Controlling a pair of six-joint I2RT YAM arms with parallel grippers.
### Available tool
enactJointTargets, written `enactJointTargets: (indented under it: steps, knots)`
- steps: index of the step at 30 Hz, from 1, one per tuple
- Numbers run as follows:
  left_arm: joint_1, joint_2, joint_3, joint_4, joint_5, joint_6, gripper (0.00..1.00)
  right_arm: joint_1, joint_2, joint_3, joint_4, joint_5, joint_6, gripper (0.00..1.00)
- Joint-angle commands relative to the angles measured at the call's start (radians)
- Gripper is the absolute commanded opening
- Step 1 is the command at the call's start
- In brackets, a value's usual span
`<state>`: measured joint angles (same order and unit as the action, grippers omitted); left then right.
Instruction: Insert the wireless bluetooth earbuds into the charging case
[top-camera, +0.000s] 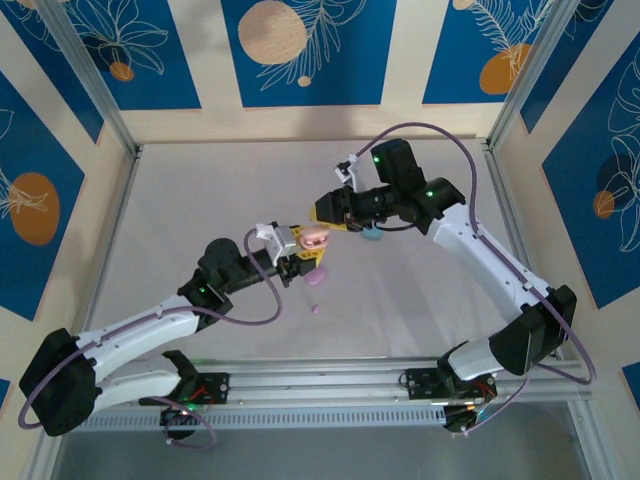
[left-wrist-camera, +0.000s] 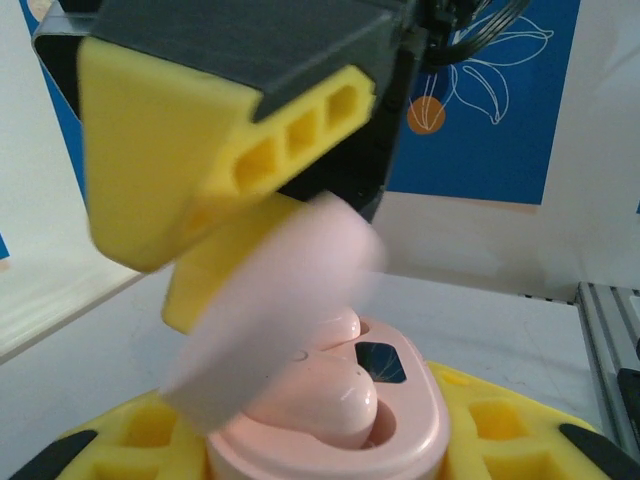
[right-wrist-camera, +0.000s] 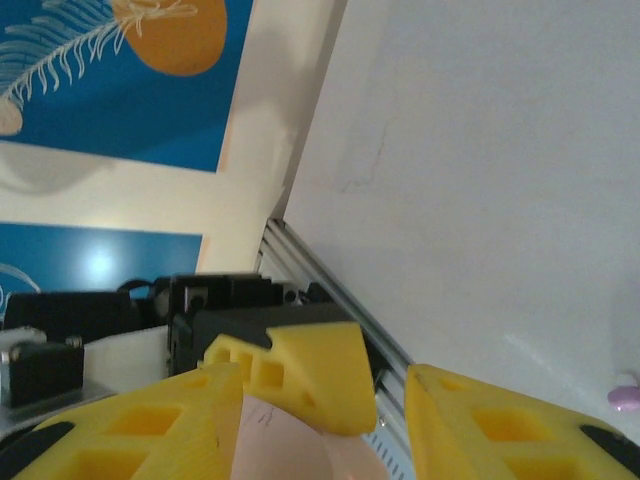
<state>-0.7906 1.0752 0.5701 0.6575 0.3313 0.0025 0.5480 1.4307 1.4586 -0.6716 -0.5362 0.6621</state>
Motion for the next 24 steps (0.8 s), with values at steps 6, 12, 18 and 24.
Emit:
enactJointTargets:
  steps: [6, 12, 18, 24]
  knots:
    - [-0.013, 0.006, 0.04, 0.081, -0.011, -0.025, 0.24, -0.019, -0.062, -0.066, 0.013, -0.189, -0.021, 0.48]
    - [-0.013, 0.018, 0.051, 0.136, 0.016, -0.069, 0.24, -0.04, -0.07, -0.146, 0.097, -0.364, 0.024, 0.52]
    - [-0.012, 0.046, 0.073, 0.156, 0.063, -0.088, 0.24, -0.042, -0.04, -0.175, 0.148, -0.438, 0.071, 0.51]
    - [-0.013, 0.043, 0.072, 0.154, 0.06, -0.085, 0.25, -0.051, -0.029, -0.185, 0.174, -0.463, 0.092, 0.41]
